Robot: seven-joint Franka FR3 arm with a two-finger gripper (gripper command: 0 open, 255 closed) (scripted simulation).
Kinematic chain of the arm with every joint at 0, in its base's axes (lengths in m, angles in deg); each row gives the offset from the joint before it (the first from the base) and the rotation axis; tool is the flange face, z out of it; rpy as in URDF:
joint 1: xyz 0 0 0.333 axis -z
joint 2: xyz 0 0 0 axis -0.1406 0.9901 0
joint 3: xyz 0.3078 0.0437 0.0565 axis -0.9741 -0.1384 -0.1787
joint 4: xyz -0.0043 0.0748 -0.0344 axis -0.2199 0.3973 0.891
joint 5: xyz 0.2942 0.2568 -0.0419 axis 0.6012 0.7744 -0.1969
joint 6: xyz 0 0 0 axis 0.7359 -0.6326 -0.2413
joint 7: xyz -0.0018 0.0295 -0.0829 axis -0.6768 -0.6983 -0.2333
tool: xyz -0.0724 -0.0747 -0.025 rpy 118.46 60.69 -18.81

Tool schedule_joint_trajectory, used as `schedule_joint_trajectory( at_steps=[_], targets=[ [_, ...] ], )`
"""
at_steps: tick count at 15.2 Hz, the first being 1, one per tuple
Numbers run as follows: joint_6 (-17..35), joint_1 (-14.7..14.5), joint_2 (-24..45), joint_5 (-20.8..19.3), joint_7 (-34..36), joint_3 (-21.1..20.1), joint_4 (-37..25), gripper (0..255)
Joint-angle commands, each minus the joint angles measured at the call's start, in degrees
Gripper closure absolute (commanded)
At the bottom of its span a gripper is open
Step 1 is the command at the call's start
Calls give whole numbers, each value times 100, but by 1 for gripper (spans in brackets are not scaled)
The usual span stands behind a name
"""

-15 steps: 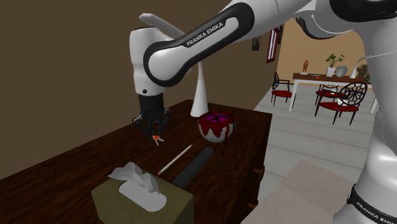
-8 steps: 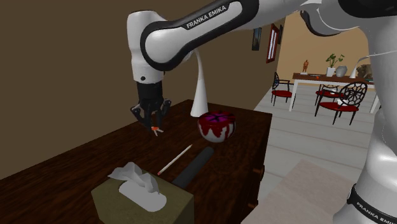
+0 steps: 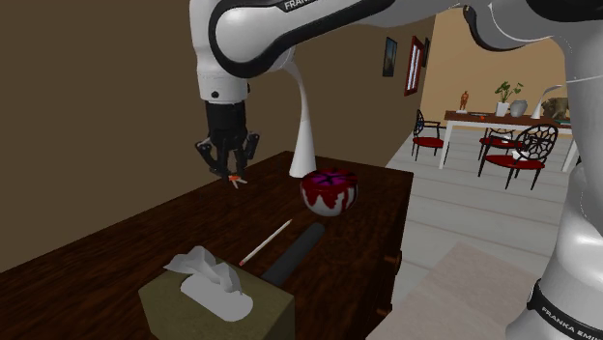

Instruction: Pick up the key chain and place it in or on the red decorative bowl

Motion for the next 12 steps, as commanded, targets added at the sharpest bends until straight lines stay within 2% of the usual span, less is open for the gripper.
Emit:
schedule_joint_trajectory(
  at_steps=[1,9,12],
  targets=[
    [-154,-13,-7,10,-13,-8,-146,255],
    [-727,-46,-45,49,-77,-29,-688,255],
    [-428,285,-759,322,-375,-5,253,255]
  ],
)
